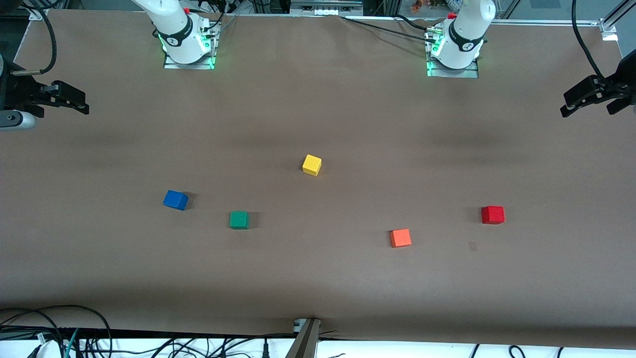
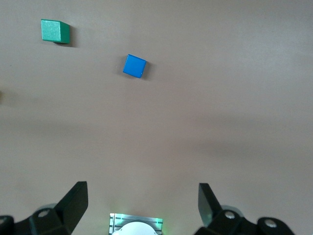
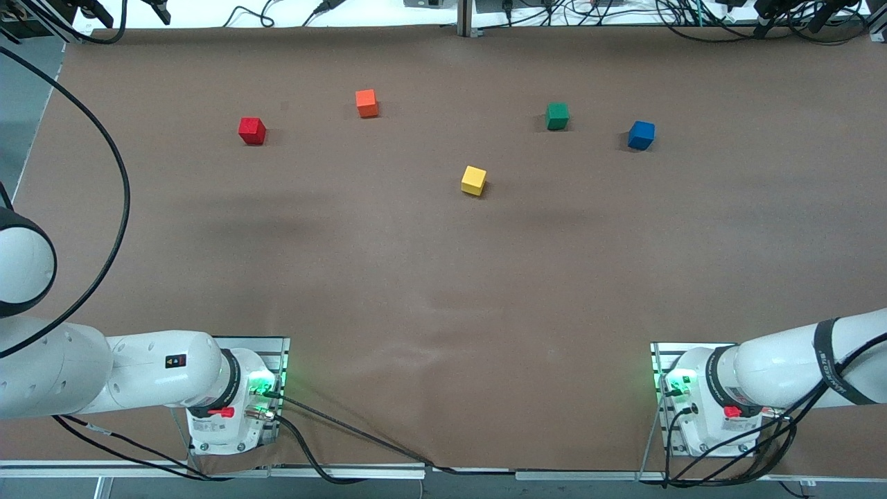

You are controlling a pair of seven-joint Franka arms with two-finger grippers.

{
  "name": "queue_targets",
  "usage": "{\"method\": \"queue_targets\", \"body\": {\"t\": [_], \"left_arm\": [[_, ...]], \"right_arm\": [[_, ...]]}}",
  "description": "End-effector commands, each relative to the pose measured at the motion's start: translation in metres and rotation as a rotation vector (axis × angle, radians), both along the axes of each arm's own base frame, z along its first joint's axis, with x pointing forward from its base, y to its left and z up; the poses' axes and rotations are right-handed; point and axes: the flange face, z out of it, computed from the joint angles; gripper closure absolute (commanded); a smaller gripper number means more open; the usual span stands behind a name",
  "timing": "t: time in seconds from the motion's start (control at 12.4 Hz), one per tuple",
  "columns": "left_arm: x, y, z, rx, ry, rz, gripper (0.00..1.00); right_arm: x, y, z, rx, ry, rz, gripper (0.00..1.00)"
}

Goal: Pass red block to right arm, stack on blue

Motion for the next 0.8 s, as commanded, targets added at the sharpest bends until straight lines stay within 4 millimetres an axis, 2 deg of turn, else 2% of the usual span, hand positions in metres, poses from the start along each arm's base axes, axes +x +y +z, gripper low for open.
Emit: {"method": "queue_targets", "body": {"t": [0.0,0.32,0.72], "left_arm": [[0.003,-0.002,0.001,-0.012,0.008,0.009,0.0],[0.004,-0.003,-0.003,-0.009,0.02,0.001,0.0],[0.003,0.001,-0.036,-0.006,0.094,0.007,0.0]], "right_arm": [[0.003,-0.002,0.006,-0.012,-0.008,0.01,0.0],[0.003,-0.001,0.006,-0.012,-0.008,0.01,0.0],[0.003,0.0,0.005,-0.012,-0.013,0.013,0.0]]}}
